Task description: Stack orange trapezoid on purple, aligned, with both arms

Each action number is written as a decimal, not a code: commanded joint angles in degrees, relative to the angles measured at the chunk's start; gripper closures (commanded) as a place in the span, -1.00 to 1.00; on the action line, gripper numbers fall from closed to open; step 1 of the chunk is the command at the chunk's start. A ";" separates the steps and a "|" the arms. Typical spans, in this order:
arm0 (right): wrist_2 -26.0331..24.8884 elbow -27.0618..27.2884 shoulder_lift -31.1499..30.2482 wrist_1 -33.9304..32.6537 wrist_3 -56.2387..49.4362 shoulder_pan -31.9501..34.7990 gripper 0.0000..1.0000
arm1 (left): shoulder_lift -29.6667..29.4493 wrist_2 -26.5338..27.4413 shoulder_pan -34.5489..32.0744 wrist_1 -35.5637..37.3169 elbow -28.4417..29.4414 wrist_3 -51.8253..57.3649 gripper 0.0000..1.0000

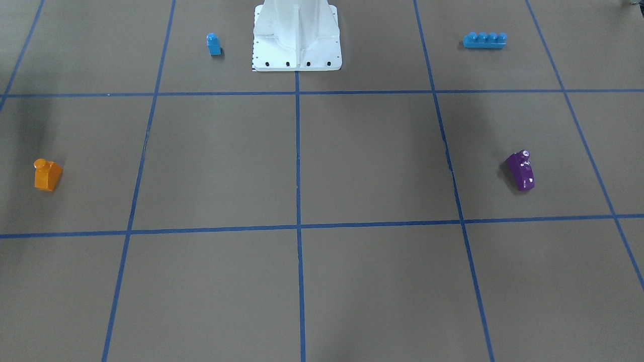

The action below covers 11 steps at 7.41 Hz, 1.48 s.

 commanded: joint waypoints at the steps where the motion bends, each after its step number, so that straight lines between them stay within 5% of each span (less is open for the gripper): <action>1: 0.14 -0.21 0.66 -0.54 0.18 0.86 -1.00 | 0.06 -0.11 1.89 -0.18 0.42 -0.09 -1.00; 3: 0.14 -0.13 0.05 -0.63 0.18 2.35 -1.00 | 0.06 -3.00 2.52 -0.44 0.16 -7.28 -1.00; 11: 0.76 -0.56 -0.47 -0.01 0.09 2.54 -1.00 | 2.16 -3.10 3.22 -3.07 0.33 -7.29 -1.00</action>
